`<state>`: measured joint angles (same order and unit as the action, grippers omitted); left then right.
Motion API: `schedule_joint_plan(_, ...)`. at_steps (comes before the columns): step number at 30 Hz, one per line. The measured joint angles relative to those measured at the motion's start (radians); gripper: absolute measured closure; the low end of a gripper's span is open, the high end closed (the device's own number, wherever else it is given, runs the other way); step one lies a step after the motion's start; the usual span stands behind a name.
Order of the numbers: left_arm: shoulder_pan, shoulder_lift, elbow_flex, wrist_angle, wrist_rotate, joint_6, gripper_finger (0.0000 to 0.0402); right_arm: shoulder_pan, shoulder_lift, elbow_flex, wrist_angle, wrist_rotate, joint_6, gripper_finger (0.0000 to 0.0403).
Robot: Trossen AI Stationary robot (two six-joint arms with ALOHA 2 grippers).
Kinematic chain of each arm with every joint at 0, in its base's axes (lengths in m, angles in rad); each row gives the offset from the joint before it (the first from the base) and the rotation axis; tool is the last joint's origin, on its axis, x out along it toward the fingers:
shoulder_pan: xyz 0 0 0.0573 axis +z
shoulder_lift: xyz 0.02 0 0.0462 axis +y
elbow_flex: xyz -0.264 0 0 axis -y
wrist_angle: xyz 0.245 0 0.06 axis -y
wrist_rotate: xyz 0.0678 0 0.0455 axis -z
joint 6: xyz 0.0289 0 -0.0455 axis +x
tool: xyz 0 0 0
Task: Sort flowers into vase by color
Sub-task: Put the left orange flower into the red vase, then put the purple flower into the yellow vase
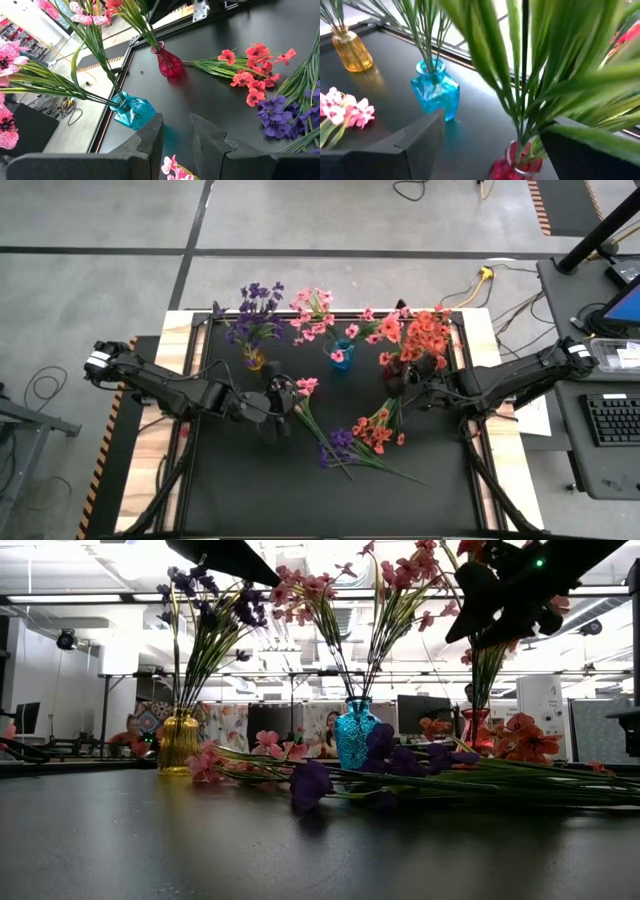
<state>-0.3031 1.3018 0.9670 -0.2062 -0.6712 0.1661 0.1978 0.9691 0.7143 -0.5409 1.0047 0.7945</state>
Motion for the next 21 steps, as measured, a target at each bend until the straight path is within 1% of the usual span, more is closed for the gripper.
schedule_joint_plan(6, 0.0, 0.0, 0.008, 0.0, 0.0, -0.003, 0.0326, 0.0, 0.0, 0.0, -0.069, -0.044, 0.055, 0.0079)
schedule_joint_plan(12, 0.0, 0.0, 0.012, 0.0, 0.0, -0.016, 0.0326, 0.0, -0.014, 0.0, -0.12, -0.084, 0.078, 0.0083)
schedule_joint_plan(17, 0.0, 0.0, 0.012, -0.012, 0.0, -0.049, 0.0326, 0.0, -0.058, 0.004, -0.221, -0.21, 0.138, 0.0087)
schedule_joint_plan(21, 0.0, 0.0, 0.012, -0.013, 0.0, -0.076, 0.0326, 0.0, -0.086, 0.011, -0.257, -0.312, 0.159, 0.0087)
